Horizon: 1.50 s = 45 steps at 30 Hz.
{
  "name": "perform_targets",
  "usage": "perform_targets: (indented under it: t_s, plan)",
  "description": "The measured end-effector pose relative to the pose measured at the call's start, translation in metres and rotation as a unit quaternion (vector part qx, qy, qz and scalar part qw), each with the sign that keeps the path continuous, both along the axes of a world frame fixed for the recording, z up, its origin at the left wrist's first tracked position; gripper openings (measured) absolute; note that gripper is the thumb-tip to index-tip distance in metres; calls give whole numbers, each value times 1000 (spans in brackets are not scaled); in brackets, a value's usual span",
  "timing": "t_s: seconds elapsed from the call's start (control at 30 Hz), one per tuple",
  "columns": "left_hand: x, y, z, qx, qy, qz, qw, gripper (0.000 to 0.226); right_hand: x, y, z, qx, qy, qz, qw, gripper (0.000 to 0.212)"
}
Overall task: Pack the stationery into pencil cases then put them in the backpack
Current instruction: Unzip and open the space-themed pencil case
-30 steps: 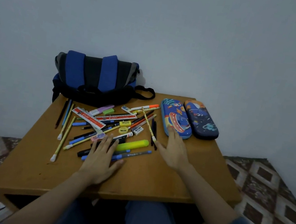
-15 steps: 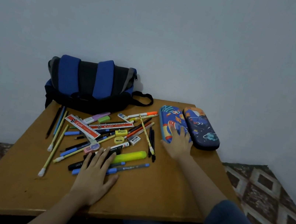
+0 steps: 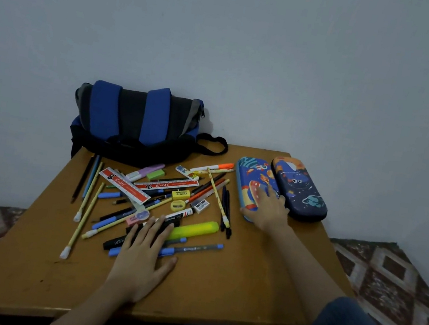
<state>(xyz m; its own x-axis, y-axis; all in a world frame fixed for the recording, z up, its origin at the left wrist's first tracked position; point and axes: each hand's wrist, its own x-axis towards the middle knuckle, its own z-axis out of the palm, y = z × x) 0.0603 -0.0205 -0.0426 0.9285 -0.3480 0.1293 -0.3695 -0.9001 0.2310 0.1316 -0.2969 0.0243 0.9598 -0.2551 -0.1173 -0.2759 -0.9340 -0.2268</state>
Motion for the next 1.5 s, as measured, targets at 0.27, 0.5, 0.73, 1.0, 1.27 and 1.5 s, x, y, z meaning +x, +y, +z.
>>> perform_targets:
  t_s: [0.27,0.5,0.73,1.0,1.27,1.5]
  plan:
    - [-1,0,-3,0,-9,0,1000,94,-61,11,-10,-37,-30,24,999,78]
    - [-2,-1,-3,7,-20,-5,1000,94,-69,-1,1,84,-87,-19,993,66]
    - [-4,2,0,82,0,24,996,73,-44,-15,9,309,-37,-153,938,73]
    - [-11,-6,12,74,-48,-2,996,65,-49,-8,21,484,16,-196,853,57]
    - [-32,-36,51,-110,-33,-54,992,49,-57,0,46,627,-28,-247,738,40]
    - [-46,-96,84,-366,113,38,923,49,-68,46,67,768,-59,-200,606,38]
